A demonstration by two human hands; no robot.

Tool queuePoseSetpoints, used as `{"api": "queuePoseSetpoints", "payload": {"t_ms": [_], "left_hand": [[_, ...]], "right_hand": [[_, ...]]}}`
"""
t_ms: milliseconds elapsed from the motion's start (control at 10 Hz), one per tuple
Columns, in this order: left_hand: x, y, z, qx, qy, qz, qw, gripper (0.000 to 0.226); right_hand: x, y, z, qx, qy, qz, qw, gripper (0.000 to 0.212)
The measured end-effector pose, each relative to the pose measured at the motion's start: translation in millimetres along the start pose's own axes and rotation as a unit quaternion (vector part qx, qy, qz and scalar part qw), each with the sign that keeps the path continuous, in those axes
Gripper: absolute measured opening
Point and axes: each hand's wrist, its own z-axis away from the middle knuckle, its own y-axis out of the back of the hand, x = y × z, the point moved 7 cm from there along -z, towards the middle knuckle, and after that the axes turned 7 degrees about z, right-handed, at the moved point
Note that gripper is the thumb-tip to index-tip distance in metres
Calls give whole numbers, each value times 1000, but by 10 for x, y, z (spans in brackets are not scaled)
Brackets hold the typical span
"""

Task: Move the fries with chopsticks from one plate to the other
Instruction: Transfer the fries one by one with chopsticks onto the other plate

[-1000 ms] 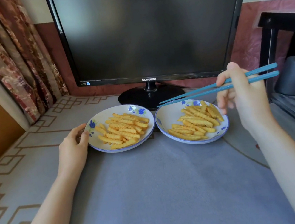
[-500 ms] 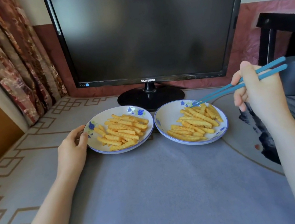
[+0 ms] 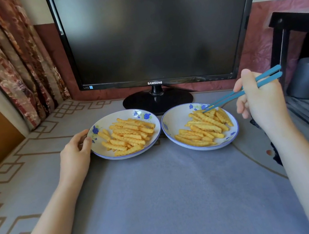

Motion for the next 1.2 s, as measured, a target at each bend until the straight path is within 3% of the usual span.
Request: {"api": "queuePoseSetpoints", "payload": {"t_ms": [300, 600, 800, 1200], "left_hand": [[4, 6, 7, -1, -3, -2, 1000, 31], [11, 12, 6, 1, -2, 1, 1000, 31], [17, 8, 14, 1, -5, 2, 1000, 31], [-28, 2, -17, 1, 3, -3, 1000, 33]], "right_hand": [[-40, -57, 102, 43, 6, -39, 998, 47], [-128, -102, 162, 49, 14, -160, 986, 43], [-285, -361, 342, 1, -11, -222, 975, 41], [-337, -948, 554, -125, 35, -183, 974, 37]]}}
